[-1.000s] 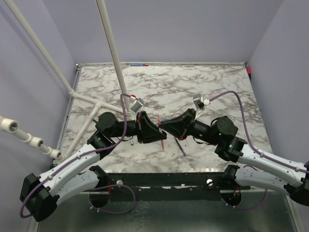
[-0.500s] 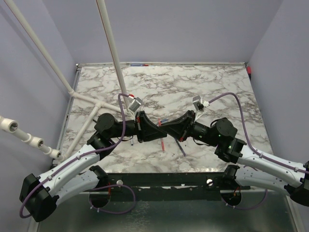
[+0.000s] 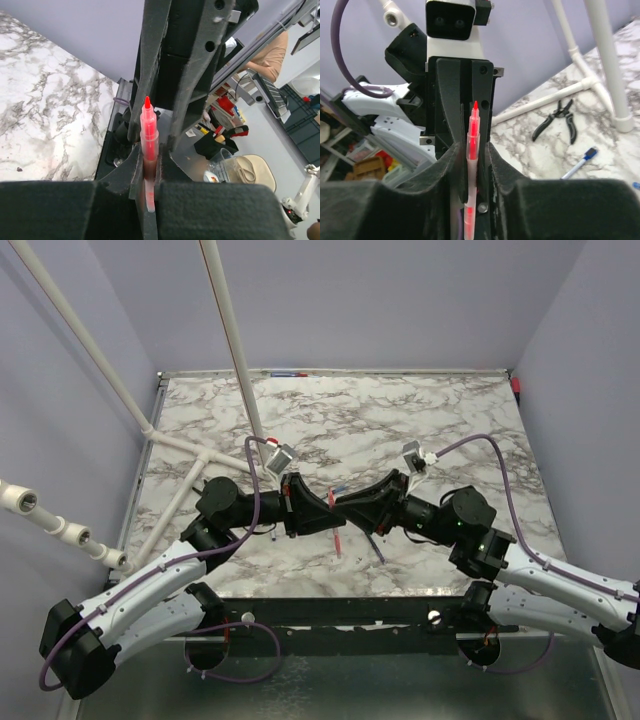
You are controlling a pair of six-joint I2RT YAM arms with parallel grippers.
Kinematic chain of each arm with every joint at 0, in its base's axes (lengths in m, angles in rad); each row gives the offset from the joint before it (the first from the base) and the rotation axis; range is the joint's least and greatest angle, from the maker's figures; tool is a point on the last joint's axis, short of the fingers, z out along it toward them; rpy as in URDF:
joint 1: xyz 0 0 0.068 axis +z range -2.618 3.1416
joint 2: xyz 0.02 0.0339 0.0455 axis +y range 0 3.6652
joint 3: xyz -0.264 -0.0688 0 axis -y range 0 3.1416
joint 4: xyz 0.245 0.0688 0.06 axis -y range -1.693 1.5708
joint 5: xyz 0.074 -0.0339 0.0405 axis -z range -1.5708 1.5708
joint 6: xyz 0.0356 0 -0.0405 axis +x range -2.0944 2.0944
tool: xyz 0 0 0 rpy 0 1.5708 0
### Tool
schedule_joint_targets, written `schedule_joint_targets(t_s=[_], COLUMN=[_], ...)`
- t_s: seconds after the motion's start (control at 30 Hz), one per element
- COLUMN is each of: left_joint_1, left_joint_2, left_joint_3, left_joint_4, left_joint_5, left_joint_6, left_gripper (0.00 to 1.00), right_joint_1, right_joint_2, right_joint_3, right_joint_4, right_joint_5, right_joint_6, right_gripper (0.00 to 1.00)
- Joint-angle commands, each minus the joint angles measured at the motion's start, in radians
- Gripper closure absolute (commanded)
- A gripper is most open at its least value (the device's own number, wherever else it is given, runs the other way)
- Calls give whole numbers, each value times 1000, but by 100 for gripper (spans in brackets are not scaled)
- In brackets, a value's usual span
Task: Insert the pens into the pen caps
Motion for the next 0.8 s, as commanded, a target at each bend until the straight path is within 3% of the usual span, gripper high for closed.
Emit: schedule_joint_targets(t_s=[0.0, 0.37, 0.57, 0.77], left_joint_1=[2, 2, 3, 3], left_joint_2=[-24, -35, -24, -21], left_joint_3=[11, 149, 147, 174], left_joint_4=[-60, -465, -522, -610], left_joint_5=[-45, -131, -161, -209], left_joint_6=[70, 382, 450, 519], left_gripper=[100, 100, 100, 100], right_joint_1=[4, 4, 4, 4], right_joint_2=[-65, -148, -47, 101], right_joint_3=[34, 95, 150, 167], right_joint_4=[-118, -530, -772, -845], right_joint_5=[67, 440, 656, 697], right_joint_6=[-66, -111, -80, -73], right_gripper=[67, 59, 58, 57])
